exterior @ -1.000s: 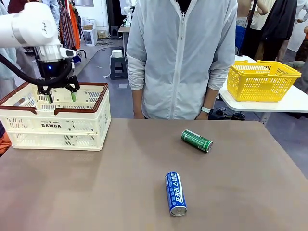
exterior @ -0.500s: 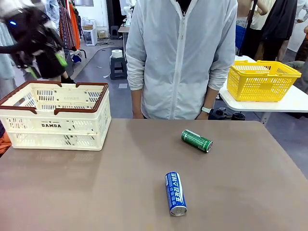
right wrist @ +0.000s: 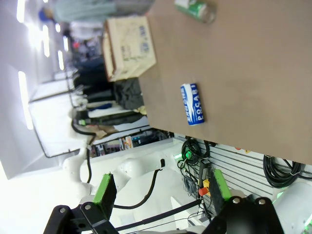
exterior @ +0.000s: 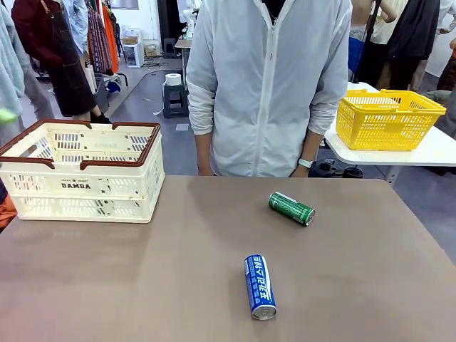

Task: Place the drinks into the Shopping basket.
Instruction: Pick up one drink and place it into the Shopping basket.

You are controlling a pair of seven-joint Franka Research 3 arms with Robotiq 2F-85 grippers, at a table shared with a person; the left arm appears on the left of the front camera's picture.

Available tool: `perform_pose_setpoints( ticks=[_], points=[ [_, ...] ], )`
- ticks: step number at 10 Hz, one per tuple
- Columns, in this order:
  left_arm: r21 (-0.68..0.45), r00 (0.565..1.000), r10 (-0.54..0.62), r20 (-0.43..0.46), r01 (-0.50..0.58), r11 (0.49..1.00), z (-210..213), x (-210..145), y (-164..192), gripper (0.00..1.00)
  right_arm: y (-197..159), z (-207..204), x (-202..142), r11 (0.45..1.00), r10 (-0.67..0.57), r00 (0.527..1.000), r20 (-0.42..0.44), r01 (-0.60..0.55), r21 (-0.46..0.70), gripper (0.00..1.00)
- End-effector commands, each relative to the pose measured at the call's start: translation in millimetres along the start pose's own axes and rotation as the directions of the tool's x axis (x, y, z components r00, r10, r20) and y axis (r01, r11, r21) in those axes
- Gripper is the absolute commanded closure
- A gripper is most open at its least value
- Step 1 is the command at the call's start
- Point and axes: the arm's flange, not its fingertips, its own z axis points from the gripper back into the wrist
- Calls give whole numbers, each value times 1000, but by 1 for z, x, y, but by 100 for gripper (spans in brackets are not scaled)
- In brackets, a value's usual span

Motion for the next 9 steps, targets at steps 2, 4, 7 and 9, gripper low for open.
perform_pose_setpoints(
  ticks=[2,4,7,9],
  points=[
    [-247,989,-124,-77,102,964,16,16,73,0,6,2,1,1000,-7,1000,9,7,23,0],
    [-172,998,-48,-32,42,984,0,-9,68,0,6,2,1,1000,-7,1000,9,7,23,0],
    [-172,998,-48,-32,42,984,0,-9,68,0,6,2,1,1000,-7,1000,9,7,23,0],
    [-172,998,-48,-32,42,984,0,-9,68,0,6,2,1,1000,-7,1000,9,7,23,0]
  ],
)
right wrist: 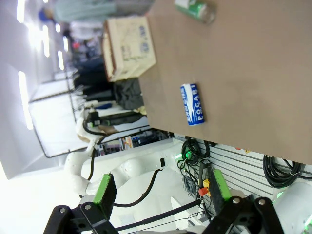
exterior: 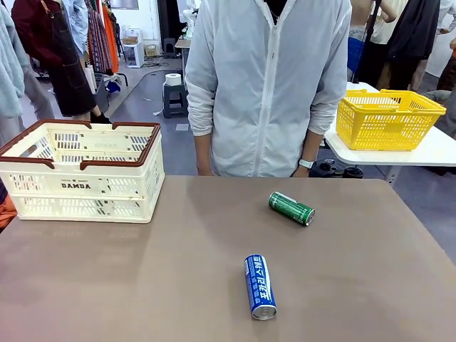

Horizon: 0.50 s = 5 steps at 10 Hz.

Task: Place the drinks into the Shopping basket.
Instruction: Pick up one drink and place it into the Shopping basket.

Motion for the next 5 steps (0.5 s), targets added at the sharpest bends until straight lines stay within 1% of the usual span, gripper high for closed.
perform_pose_setpoints(
  ticks=[1,5],
  points=[
    [-5,1000,15,7,-15,1000,-5,-2,3,0,6,2,1,1000,-7,1000,9,7,23,0],
    [-5,1000,15,7,-15,1000,-5,-2,3,0,6,2,1,1000,-7,1000,9,7,23,0]
  ],
)
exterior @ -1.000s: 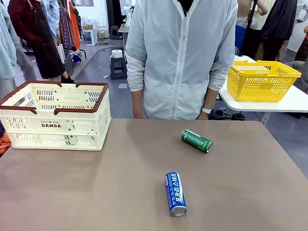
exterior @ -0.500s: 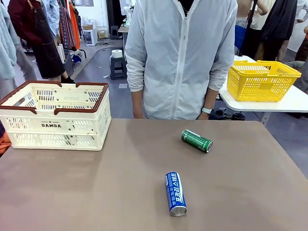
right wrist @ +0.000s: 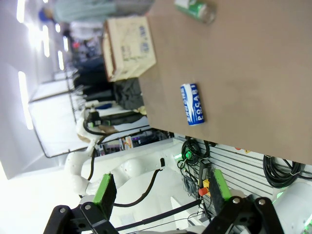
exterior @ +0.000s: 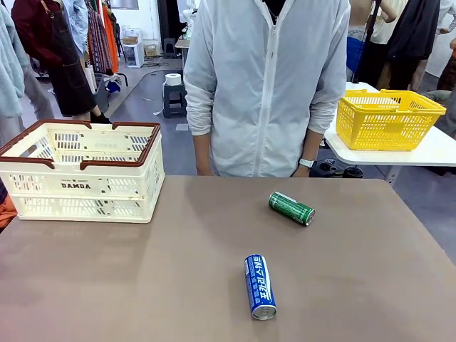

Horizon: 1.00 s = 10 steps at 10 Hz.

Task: Place the drinks into the Shopping basket.
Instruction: Pick up one drink and place it into the Shopping basket.

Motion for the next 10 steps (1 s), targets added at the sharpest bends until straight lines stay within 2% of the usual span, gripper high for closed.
perform_pose_setpoints(
  ticks=[1,3,4,5,6,7,8,10],
  points=[
    [-1,1000,8,11,-8,1000,-2,-2,0,0,6,2,1,1000,-7,1000,9,7,23,0],
    [-1,1000,8,11,-8,1000,-2,-2,0,0,0,0,0,1000,0,1000,0,0,0,0],
    [-1,1000,8,11,-8,1000,-2,-2,0,0,30,-10,-1,989,48,999,-6,-48,-140,0],
    [-1,1000,8,11,-8,1000,-2,-2,0,0,69,-35,4,949,90,995,-39,-97,-300,0],
    [-1,1000,8,11,-8,1000,-2,-2,0,0,104,-70,13,869,109,992,-69,-129,-478,0],
    [-1,1000,8,11,-8,1000,-2,-2,0,0,132,-115,22,729,136,988,-78,-154,-667,0],
    [-1,1000,8,11,-8,1000,-2,-2,0,0,147,-154,25,600,179,976,-123,-207,-773,0],
    [-1,1000,8,11,-8,1000,-2,-2,0,0,154,-220,13,364,249,942,-224,-306,-880,0]
  ],
)
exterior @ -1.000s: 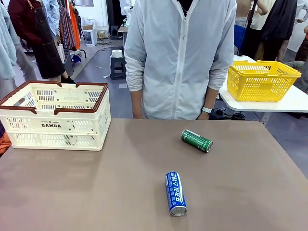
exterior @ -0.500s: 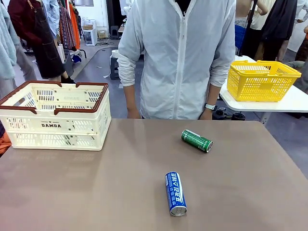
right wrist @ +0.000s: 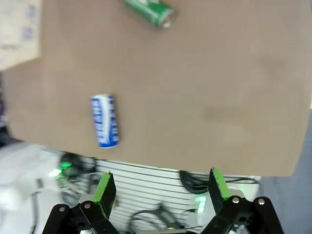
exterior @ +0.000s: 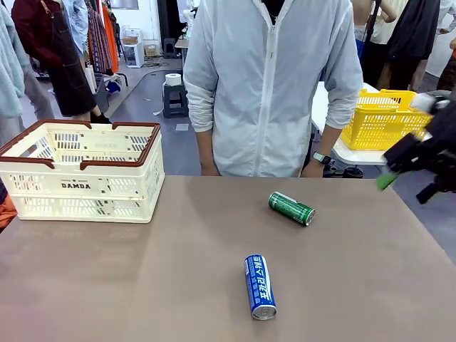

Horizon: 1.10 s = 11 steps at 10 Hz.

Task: Place the drinks into the Shopping basket.
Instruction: Pick up one drink and place it into the Shopping basket.

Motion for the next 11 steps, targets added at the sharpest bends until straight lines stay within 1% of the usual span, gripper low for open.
perform_pose_setpoints(
  ticks=[1,2,3,4,5,6,7,8,9,10,11],
  points=[
    [-2,1000,7,12,-7,1000,-2,-2,0,0,9,-24,0,962,100,995,-22,-103,-251,0],
    [-2,1000,7,12,-7,1000,-2,-2,0,0,4,-20,-12,974,90,996,24,-83,-210,0],
    [-2,1000,7,12,-7,1000,-2,-2,0,0,-24,6,-40,997,59,998,22,-58,-50,0],
    [-2,1000,7,12,-7,1000,-2,-2,0,0,25,-26,-4,971,110,994,-27,-113,-209,0],
    [-2,1000,7,12,-7,1000,-2,-2,0,0,25,-26,-4,971,110,994,-27,-113,-209,0],
    [-2,1000,7,12,-7,1000,-2,-2,0,0,5,-15,-18,980,106,994,-12,-106,-168,0],
    [-2,1000,7,12,-7,1000,-2,-2,0,0,28,-32,11,969,142,990,-3,-139,-206,0],
    [-2,1000,7,12,-7,1000,-2,-2,0,0,43,-49,45,971,115,993,-5,-113,-212,0],
    [-2,1000,7,12,-7,1000,-2,-2,0,0,59,-69,76,966,109,994,-24,-111,-234,0],
    [-2,1000,7,12,-7,1000,-2,-2,0,0,77,-92,106,959,111,994,-13,-111,-260,0],
    [-2,1000,7,12,-7,1000,-2,-2,0,0,87,-116,130,958,124,992,11,-117,-263,0]
  ],
)
